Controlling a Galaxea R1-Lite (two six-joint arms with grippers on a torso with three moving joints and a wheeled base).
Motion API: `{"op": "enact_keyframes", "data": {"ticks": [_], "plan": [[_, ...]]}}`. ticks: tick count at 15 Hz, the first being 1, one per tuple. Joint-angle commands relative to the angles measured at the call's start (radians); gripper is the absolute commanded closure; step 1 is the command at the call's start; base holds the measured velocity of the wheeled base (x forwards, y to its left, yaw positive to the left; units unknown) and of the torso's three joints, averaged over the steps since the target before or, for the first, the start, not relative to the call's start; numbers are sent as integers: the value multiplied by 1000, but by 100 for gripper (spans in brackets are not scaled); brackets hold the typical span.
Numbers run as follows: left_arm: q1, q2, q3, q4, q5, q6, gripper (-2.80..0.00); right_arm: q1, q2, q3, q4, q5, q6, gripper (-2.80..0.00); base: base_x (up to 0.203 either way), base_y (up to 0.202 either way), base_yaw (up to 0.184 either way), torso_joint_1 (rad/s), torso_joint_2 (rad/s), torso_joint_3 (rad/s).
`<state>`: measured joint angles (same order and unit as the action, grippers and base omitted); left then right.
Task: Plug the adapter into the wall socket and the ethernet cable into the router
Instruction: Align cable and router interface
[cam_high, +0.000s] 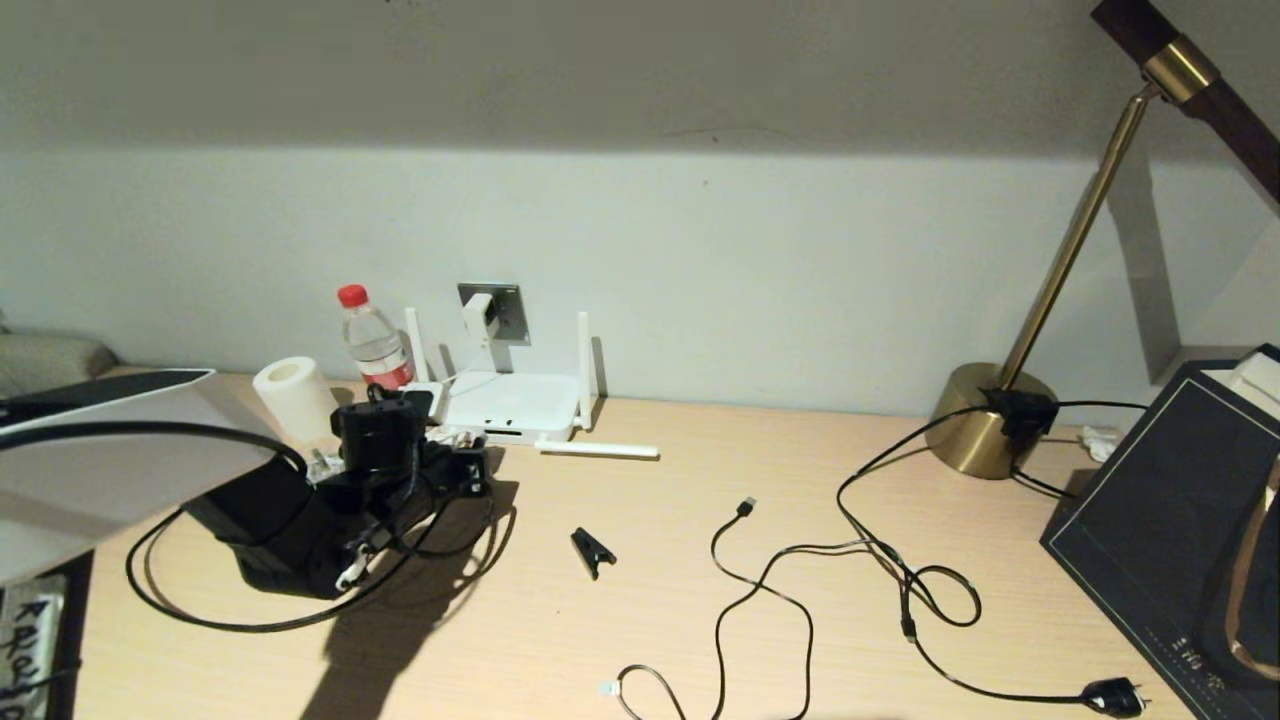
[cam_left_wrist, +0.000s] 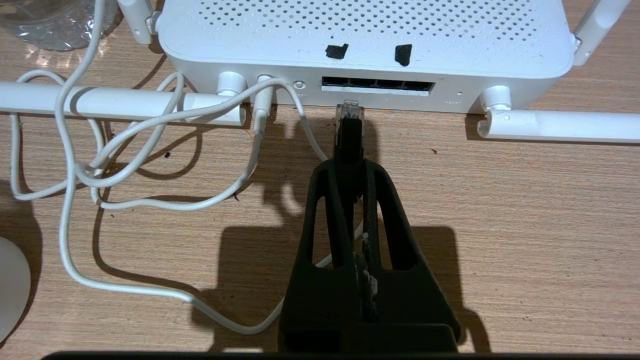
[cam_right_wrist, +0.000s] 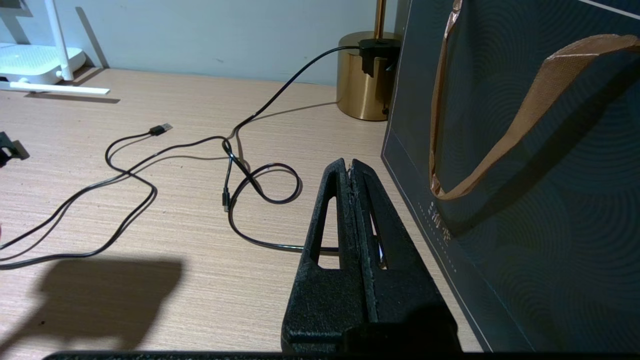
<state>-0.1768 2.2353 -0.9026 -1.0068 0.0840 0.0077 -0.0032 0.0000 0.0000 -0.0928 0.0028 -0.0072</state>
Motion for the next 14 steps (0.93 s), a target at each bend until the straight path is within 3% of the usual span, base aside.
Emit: {"op": "enact_keyframes", "data": {"ticks": [1, 14], "plan": [[2, 17, -21, -6, 0, 0, 0, 0, 2, 35, -1, 0, 0, 0, 0, 0, 0, 0, 0, 0], [7, 53, -65, -6, 2, 0, 0, 0, 2, 35, -1, 0, 0, 0, 0, 0, 0, 0, 0, 0]]}}
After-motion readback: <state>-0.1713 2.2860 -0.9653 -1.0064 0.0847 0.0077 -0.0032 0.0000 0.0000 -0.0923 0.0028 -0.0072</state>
